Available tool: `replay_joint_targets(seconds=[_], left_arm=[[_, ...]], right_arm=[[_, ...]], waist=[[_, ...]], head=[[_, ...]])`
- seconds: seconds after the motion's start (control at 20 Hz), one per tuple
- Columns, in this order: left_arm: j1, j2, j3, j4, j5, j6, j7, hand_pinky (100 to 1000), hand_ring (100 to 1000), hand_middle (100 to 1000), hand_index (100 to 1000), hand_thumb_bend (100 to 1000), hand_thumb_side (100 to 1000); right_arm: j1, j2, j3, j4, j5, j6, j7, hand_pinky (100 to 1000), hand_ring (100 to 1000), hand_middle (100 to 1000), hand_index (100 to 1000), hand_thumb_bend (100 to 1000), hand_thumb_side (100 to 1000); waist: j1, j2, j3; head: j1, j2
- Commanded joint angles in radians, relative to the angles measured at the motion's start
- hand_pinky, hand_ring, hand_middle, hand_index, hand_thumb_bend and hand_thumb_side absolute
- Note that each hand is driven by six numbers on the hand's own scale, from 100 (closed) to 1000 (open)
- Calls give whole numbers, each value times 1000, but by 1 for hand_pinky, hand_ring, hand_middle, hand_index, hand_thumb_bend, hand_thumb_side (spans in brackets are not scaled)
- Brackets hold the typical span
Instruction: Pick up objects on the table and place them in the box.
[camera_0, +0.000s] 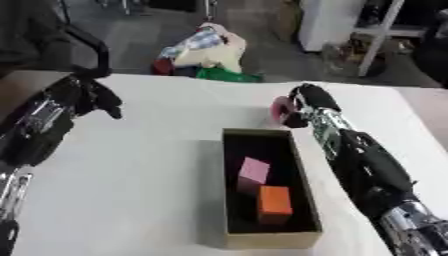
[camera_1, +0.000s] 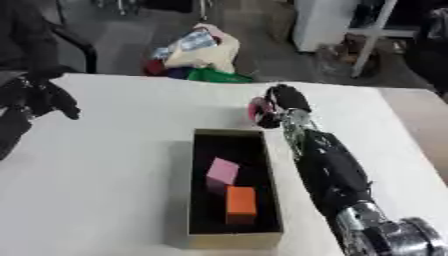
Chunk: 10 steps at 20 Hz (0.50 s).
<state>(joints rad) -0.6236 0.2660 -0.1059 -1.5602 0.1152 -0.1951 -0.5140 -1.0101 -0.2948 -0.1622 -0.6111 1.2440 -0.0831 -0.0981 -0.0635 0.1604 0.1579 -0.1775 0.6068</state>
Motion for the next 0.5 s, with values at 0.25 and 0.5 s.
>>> replay_joint_targets(seconds=[0.25, 0.5], left_arm=[[6, 29, 22, -7, -5, 5, 14, 733, 598, 609, 928, 149, 965], [10, 31, 27, -6, -7, 6, 21, 734, 599, 610, 927, 148, 964]], right_arm=[[21, -101, 115, -220, -125, -221, 35, 740, 620, 376, 544, 100, 210], [90, -162, 217, -382, -278, -342, 125, 747, 626, 385, 551, 100, 250]], waist=[[4, -29, -26], [7, -30, -40]], head=[[24, 17], [36, 20]])
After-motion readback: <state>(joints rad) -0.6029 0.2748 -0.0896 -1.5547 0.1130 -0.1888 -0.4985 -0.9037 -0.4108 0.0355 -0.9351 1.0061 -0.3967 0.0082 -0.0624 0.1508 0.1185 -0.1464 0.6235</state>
